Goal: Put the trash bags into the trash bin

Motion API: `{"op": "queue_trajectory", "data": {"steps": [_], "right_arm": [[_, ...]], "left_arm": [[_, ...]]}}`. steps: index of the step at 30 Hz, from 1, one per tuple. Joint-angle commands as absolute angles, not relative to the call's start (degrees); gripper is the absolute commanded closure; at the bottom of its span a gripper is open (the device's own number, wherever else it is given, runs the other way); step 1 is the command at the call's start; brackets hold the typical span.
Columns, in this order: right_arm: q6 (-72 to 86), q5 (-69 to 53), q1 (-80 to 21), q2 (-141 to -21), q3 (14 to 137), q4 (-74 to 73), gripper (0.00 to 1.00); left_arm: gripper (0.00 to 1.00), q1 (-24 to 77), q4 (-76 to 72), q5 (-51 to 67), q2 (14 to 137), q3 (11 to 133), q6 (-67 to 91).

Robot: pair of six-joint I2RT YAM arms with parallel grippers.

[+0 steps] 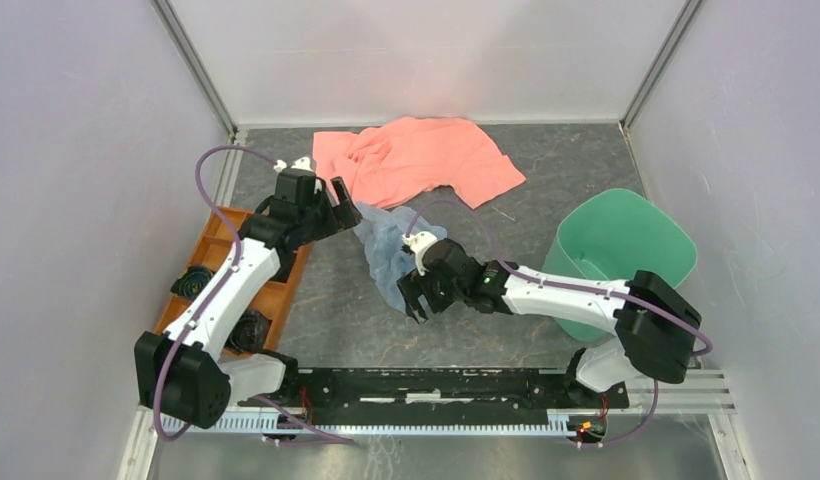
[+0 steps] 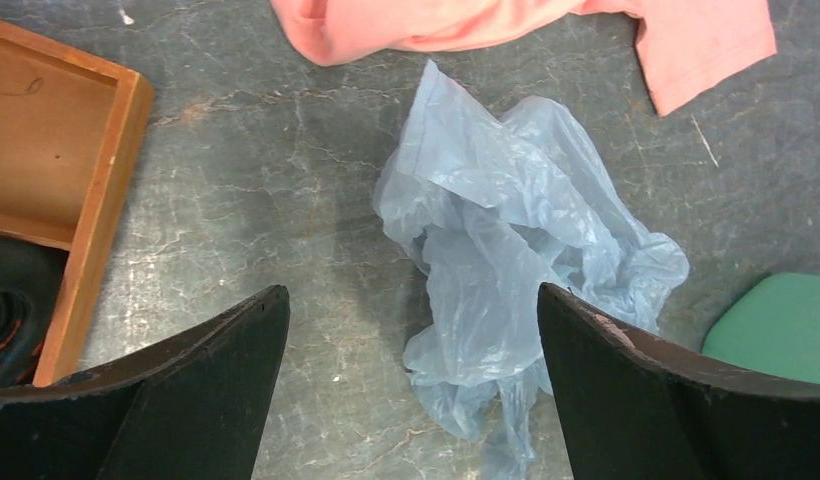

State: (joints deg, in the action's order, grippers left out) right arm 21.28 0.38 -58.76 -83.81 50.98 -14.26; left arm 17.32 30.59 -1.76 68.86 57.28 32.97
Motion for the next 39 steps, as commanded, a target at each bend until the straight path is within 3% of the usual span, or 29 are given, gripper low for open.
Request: {"op": "queue_trajectory", "data": {"steps": [1,6,11,17,20,21,24,25,30,34,36,39], "right_arm": [[23.8,3.4,-58.8,-85.5,49.8,-5.4,0.14],[22.5,4.4,-59.0,-84.8,47.8,-2.2,0.19],[21.2,-2.2,-59.1,-83.1,44.9,4.2,0.12],[19.4,-2.3,-60.8,-84.3,45.5,5.9,0.08],[19.2,1.4,-61.3,-85.8,45.4,6.1,0.13],[19.0,3.2,-61.3,-86.1,45.3,6.2,0.18],[17.5,7.1,-61.3,-86.5,44.9,6.1,0.58],[17.0,7.8,-61.3,-86.4,44.8,5.9,0.63],[13.4,6.7,-61.3,-84.5,44.4,5.0,0.77],[11.1,9.7,-61.3,-81.9,44.3,1.3,1.00],[9.7,13.7,-61.1,-79.8,43.6,-2.0,1.00],[7.1,18.0,-59.8,-75.7,41.8,-5.9,1.00]], "left_arm": [[0.01,17.0,27.8,1.6,68.5,58.5,33.7],[0.02,17.0,26.4,5.3,67.7,56.2,34.4],[0.03,17.1,18.1,20.9,67.5,49.6,37.7],[0.02,18.8,13.5,19.9,66.8,43.3,40.9],[0.04,19.9,11.5,19.8,69.8,41.9,42.0],[0.07,19.9,11.2,19.8,70.4,41.8,42.3],[0.19,19.9,9.9,17.9,73.2,41.4,42.2],[0.22,20.0,9.6,17.3,73.9,41.3,42.1],[0.53,19.9,7.1,16.7,76.1,40.2,42.1],[0.86,19.9,10.4,13.9,75.4,41.2,39.5],[0.96,19.8,14.2,10.5,74.1,42.2,37.3],[0.98,19.7,20.7,4.4,71.4,43.3,34.4]]}}
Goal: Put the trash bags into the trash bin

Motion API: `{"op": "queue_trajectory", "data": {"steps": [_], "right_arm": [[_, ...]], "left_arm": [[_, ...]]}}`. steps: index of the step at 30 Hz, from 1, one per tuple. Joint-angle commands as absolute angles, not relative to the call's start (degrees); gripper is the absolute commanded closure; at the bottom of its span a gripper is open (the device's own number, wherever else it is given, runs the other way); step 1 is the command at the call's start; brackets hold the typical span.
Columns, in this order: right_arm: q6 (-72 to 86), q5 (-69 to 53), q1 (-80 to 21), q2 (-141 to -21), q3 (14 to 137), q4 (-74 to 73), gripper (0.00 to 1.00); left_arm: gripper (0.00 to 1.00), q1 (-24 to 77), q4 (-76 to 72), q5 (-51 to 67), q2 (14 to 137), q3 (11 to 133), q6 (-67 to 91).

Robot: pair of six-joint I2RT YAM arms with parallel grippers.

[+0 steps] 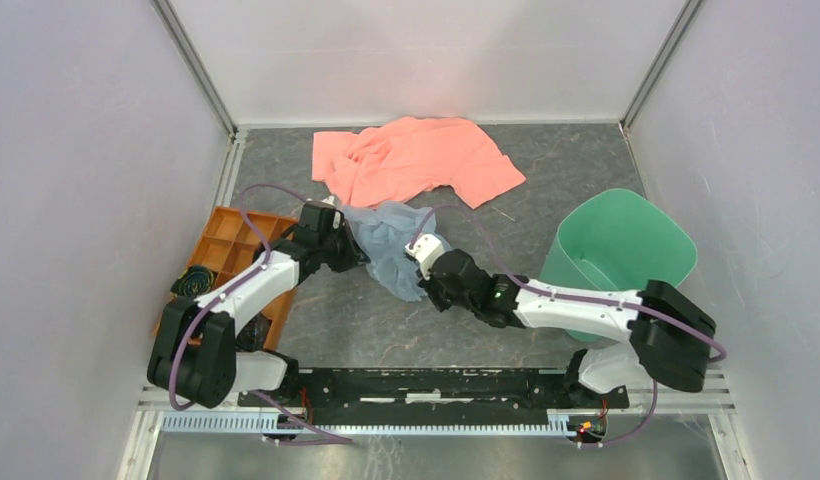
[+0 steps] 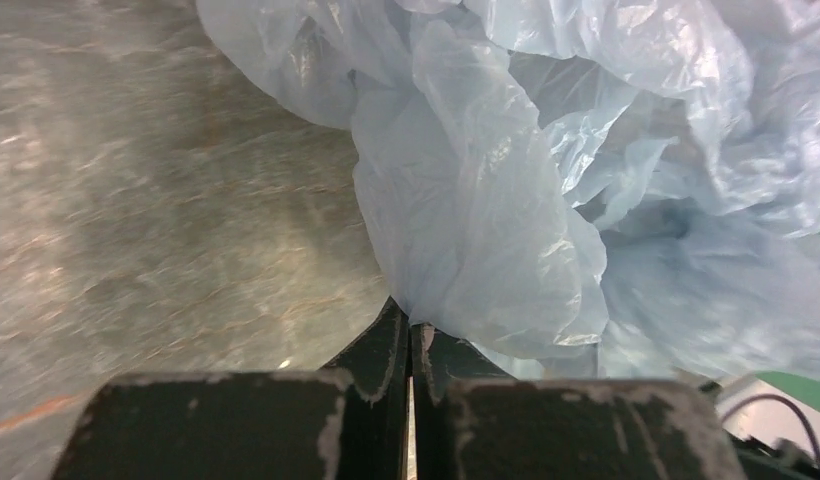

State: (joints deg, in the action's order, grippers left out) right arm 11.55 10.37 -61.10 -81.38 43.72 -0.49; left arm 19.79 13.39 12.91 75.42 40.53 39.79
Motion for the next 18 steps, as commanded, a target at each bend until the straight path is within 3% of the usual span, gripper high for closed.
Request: {"op": "queue_trajectory", "data": {"steps": [1,8,13,18], "right_arm": [[6.3,18.6,-58.8,-73.9,40.9,-6.9,1.00],[4.9,17.9,-48.7,-62.1,40.0,-11.2,1.00],[-2.8,15.8,-48.5,-58.8,39.6,-8.1,0.99],[-6.1,16.2,-48.6,-62.8,43.0,-9.2,0.99]], "left_arm": [[0.98,19.7,21.9,2.6,70.2,43.4,33.7],[0.98,19.2,26.8,-4.4,64.9,42.7,32.4],[0.98,19.1,23.9,3.3,63.4,39.3,35.1],[0.98,19.1,16.9,11.2,58.9,33.8,38.1]]}}
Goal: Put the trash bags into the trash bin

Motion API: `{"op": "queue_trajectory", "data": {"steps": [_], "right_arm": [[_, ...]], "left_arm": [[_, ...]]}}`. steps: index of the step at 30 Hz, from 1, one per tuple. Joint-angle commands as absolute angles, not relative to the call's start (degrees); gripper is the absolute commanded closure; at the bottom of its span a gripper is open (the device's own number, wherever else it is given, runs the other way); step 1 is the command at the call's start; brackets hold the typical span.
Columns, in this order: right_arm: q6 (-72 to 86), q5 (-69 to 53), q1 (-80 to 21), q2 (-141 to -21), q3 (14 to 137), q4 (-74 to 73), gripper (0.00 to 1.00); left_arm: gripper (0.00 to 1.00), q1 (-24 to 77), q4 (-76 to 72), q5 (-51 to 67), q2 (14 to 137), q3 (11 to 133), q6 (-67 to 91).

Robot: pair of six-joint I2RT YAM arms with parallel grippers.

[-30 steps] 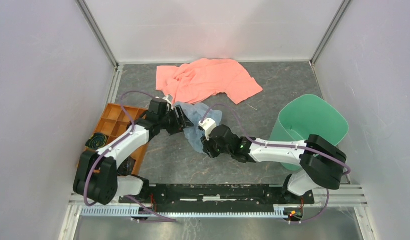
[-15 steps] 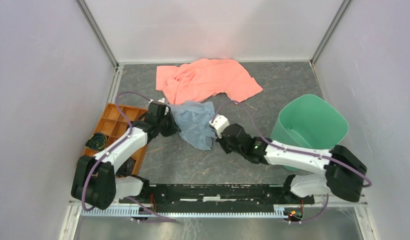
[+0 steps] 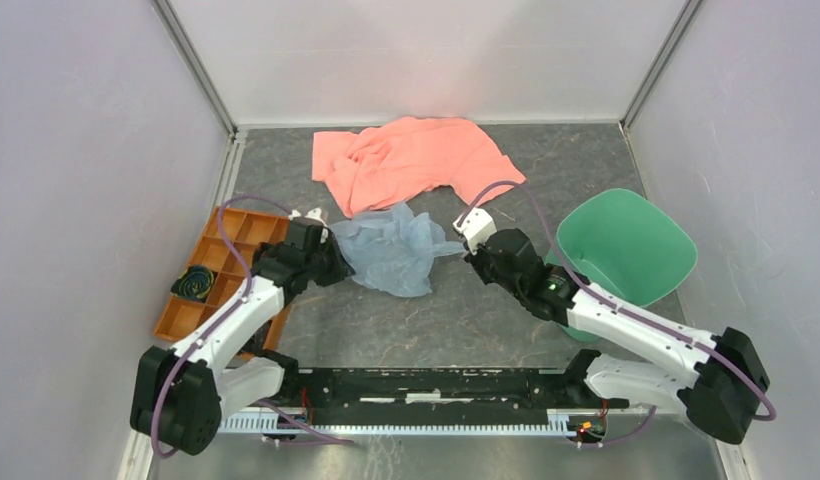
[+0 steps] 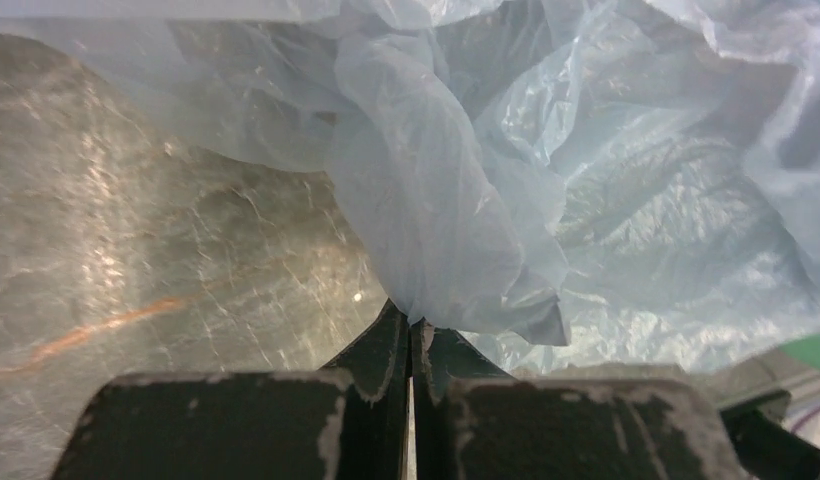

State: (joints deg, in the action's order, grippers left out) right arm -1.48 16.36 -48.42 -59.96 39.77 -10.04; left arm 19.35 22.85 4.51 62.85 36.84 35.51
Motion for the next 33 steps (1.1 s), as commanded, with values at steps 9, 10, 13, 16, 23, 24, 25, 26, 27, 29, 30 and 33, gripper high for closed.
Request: {"op": "queue_trajectory", "data": {"steps": [9,10,13,16,23,24,25,26,27,29,30,33], "right_arm": [[-9.1,18.9,-48.6,-66.6,49.2,-10.2,0.66],[-8.7,19.7,-48.5,-66.8,49.7,-11.0,0.61],[-6.1,22.0,-48.5,-66.7,50.7,-12.5,0.50],[-2.0,23.4,-48.5,-66.2,52.3,-14.4,0.40],[-1.6,-4.6,-48.8,-63.3,51.6,-4.5,0.02],[-2.2,-5.6,-49.5,-63.9,52.0,-2.3,0.02],[-3.3,-5.2,-50.4,-64.8,52.9,-1.2,0.02],[-4.7,-3.6,-51.7,-66.4,54.4,-0.5,0.02],[-6.4,-1.8,-52.7,-68.0,55.9,-0.4,0.02],[-8.7,0.8,-54.6,-72.4,59.9,-0.4,0.02],[-9.5,2.7,-55.8,-74.3,61.3,1.0,0.02],[-11.2,10.2,-57.9,-78.2,62.5,6.0,0.02]], "left_arm": [[0.98,19.2,7.8,20.2,46.3,40.6,34.3],[0.98,19.2,7.5,19.7,45.1,42.0,32.5],[0.98,19.2,4.9,17.1,42.9,44.7,29.2],[0.98,19.1,0.9,16.1,43.0,46.8,29.1],[0.98,19.2,20.4,2.7,55.2,63.1,36.2],[0.98,19.1,22.7,4.2,57.3,64.9,36.8],[0.98,19.1,24.2,5.7,58.8,66.0,37.5],[0.98,19.1,24.7,7.4,59.6,66.2,38.4],[0.98,19.1,24.5,8.8,59.6,65.9,39.4],[0.98,19.1,23.0,11.0,58.5,63.9,41.4],[0.98,19.2,22.1,11.7,57.7,63.4,42.4],[0.98,19.2,21.0,13.6,56.5,62.0,43.9]]}}
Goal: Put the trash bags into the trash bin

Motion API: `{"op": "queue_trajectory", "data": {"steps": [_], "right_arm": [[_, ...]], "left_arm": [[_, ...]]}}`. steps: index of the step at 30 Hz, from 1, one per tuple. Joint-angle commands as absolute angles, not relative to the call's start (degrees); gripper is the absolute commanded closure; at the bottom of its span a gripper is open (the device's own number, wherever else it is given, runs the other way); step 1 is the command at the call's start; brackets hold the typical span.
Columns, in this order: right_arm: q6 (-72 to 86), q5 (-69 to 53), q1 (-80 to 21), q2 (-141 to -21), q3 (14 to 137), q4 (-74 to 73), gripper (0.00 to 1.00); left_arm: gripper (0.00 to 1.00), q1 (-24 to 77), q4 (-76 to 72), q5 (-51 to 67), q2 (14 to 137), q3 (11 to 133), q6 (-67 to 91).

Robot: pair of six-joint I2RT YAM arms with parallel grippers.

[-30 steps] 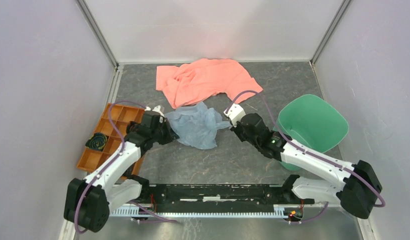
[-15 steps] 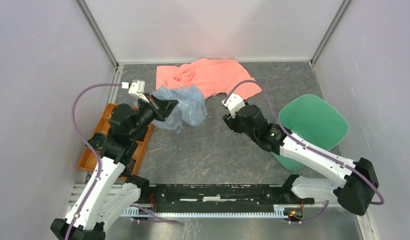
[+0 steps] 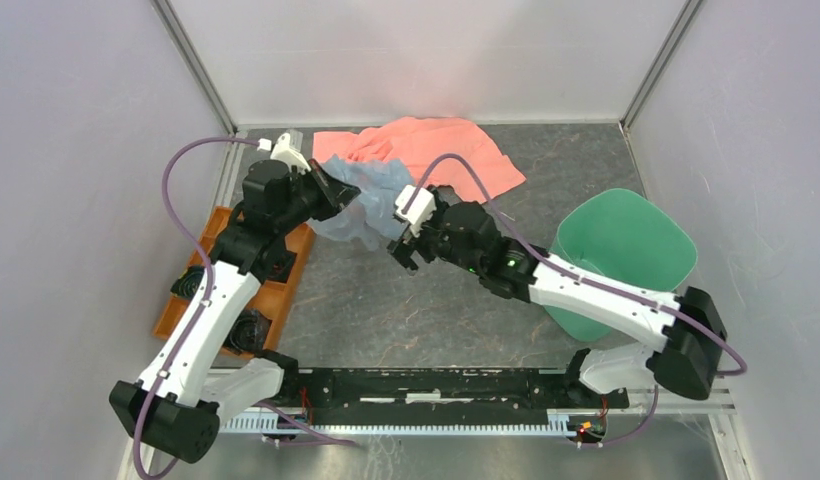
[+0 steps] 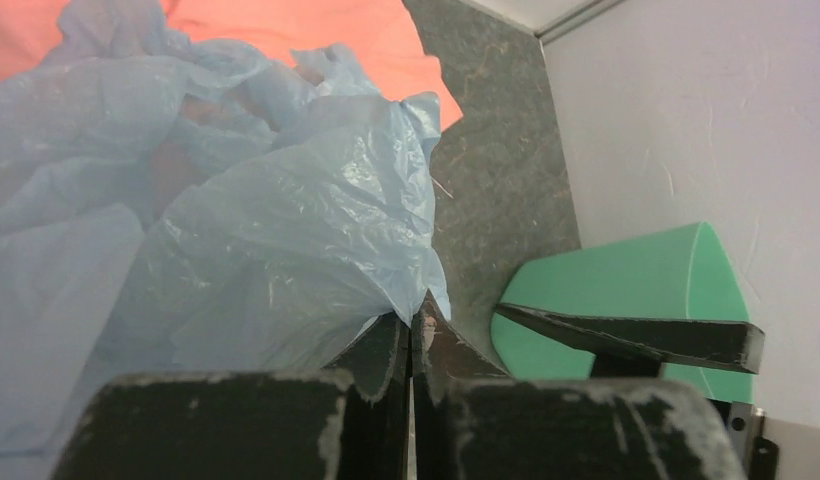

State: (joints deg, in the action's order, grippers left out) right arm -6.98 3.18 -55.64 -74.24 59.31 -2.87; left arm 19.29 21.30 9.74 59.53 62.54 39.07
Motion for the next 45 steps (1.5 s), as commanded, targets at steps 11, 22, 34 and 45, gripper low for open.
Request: {"op": "queue_trajectory", "data": {"steps": [11,22,34,45], "right_arm": [[-12.2,15.0,-59.6,-82.5,56.0,28.7,0.02],[-3.1,-16.6,-50.0,-84.4,57.3,18.8,0.91],[6.4,-46.4,-38.1,-83.8,61.3,-5.0,1.00],[9.2,-49.4,-34.0,-89.3,70.2,-13.7,1.00]], "left_arm": [[0.98,19.1,20.7,23.6,57.2,62.7,48.9],[0.24,19.1,24.6,28.1,53.2,64.7,40.2],[0.00,19.1,33.8,14.6,41.2,65.4,20.5],[0.00,19.1,34.7,39.8,37.3,57.0,16.5]]}}
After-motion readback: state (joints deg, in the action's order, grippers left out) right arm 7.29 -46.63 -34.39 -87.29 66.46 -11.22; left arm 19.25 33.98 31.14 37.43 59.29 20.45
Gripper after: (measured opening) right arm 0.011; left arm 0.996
